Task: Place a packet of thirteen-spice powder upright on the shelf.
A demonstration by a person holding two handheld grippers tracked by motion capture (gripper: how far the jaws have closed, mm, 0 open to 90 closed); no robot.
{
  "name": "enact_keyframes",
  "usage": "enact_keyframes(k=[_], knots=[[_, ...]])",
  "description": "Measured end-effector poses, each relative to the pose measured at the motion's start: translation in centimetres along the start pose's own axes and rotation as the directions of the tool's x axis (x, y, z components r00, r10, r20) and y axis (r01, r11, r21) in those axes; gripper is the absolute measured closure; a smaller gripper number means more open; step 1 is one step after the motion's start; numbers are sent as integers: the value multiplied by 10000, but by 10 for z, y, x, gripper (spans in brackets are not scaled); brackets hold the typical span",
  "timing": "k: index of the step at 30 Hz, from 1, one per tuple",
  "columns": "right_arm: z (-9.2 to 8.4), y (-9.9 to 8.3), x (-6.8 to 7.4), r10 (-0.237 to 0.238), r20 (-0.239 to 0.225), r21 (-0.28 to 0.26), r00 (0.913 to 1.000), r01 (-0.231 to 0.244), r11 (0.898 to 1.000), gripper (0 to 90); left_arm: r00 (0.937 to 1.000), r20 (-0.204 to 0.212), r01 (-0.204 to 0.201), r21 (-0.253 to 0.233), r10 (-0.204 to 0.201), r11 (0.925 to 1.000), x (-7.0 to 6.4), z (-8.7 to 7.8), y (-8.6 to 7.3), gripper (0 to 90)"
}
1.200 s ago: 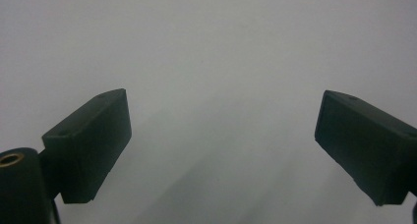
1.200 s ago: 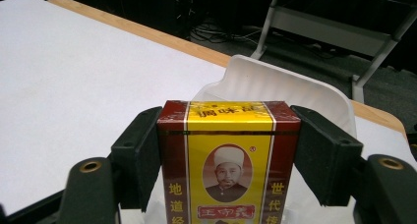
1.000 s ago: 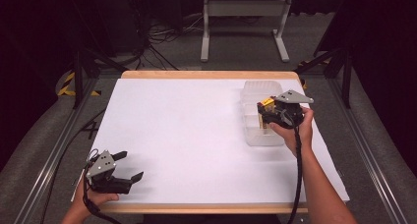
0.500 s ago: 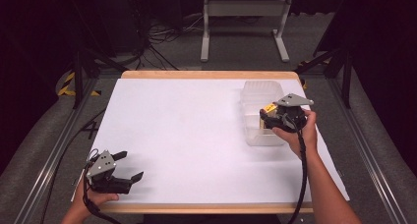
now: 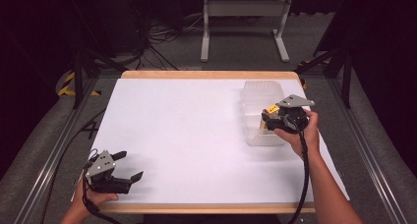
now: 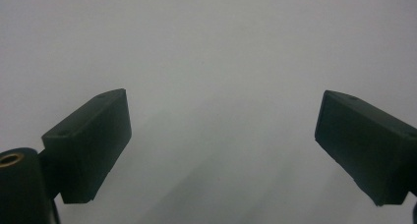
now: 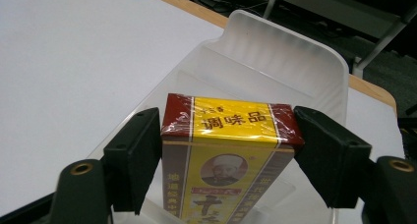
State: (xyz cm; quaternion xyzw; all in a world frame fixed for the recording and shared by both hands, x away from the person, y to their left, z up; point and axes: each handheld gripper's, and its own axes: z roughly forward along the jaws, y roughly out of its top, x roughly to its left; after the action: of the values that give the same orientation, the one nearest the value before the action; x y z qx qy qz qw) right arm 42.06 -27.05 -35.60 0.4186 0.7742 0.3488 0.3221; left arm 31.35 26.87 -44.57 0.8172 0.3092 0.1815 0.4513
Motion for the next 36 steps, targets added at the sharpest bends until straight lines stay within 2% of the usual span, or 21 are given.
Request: enact_keyframes(k=[11,21,28,36], knots=[[0,0,-2,-131,-61,148,9999,132,9998,267,10000,-11,39,10,-39,10000,1,0,0,76],[-5,4,-2,-388,9,241,9992,388,9990,202,10000,-40,47,-27,-47,10000,0,-1,1,76],[-4,3,-3,-382,-86,463,9992,386,9982,186,10000,-47,1,-16,-1,10000,0,-1,1,76],[-6,0,-4,-274,-285,289,9992,282,9992,183,9999,-93,55,-65,-55,10000,0,-3,0,76]])
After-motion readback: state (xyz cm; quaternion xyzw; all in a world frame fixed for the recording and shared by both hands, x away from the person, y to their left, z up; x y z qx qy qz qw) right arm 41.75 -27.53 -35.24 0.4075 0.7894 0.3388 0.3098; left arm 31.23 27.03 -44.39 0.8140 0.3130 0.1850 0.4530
